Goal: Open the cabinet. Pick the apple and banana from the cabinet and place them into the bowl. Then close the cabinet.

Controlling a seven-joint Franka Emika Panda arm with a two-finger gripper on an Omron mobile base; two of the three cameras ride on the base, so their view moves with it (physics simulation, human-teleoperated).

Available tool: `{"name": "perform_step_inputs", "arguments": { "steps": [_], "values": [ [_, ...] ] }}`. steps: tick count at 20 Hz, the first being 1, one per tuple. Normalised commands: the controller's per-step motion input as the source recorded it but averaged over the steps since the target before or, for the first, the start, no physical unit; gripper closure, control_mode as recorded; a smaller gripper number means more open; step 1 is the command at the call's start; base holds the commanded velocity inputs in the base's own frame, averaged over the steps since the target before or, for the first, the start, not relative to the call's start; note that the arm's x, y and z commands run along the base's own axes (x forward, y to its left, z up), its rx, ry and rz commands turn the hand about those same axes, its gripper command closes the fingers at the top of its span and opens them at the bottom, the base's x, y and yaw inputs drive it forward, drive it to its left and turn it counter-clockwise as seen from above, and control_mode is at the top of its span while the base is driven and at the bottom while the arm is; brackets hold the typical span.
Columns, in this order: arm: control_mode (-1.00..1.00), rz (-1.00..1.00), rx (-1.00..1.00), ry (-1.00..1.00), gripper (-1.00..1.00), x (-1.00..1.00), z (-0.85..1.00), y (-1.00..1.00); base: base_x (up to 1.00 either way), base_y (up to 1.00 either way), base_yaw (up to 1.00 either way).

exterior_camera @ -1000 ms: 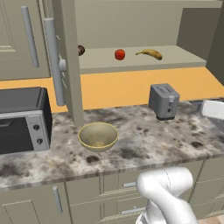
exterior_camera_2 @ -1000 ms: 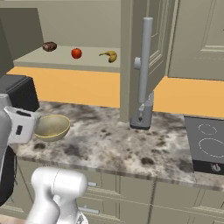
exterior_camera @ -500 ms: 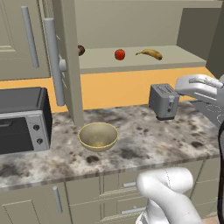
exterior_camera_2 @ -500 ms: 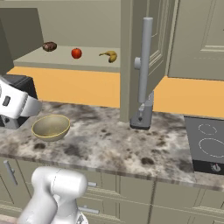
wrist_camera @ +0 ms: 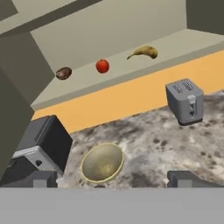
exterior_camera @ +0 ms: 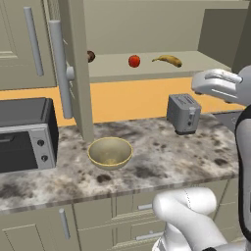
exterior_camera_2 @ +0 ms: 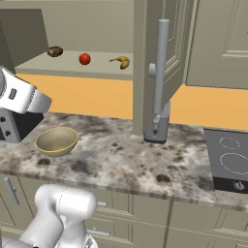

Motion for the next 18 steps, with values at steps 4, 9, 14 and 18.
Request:
{"name": "perform_step_inputs", "arguments": {
  "steps": [4, 9, 14, 18],
  "values": [
    [-1.0, 0.0, 0.0, -0.1, -1.0, 0.63, 0.0, 0.1, 0.0, 0.0, 0.0],
    [-1.0, 0.0, 0.0, -0.01, -1.0, 0.82, 0.0, 0.14, 0.0, 0.0, 0.0],
    [-1.0, 0.0, -0.06, -0.01, -1.0, 0.64, 0.0, 0.06, 0.0, 0.0, 0.0],
    [-1.0, 0.0, -0.16, -0.01, -1.0, 0.29, 0.0, 0.01, 0.0, 0.0, 0.0]
  ]
}}
